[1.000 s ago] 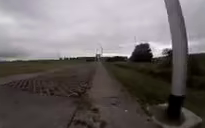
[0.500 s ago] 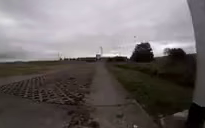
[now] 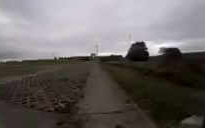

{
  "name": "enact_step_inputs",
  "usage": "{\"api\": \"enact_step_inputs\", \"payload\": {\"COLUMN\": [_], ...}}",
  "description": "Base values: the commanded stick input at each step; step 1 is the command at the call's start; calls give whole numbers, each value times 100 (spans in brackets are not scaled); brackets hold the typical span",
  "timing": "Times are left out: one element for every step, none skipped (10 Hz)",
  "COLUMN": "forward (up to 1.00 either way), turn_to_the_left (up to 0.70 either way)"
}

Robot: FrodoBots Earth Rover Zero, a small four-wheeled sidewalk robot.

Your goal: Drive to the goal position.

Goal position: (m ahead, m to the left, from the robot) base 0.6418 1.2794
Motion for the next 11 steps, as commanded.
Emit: {"api": "enact_step_inputs", "payload": {"forward": [70,70,70,70,70,70,70,70,70,70,70], "turn_to_the_left": [-20,-17,-14,-10,-7,-4,-1,0,0,0,0]}}
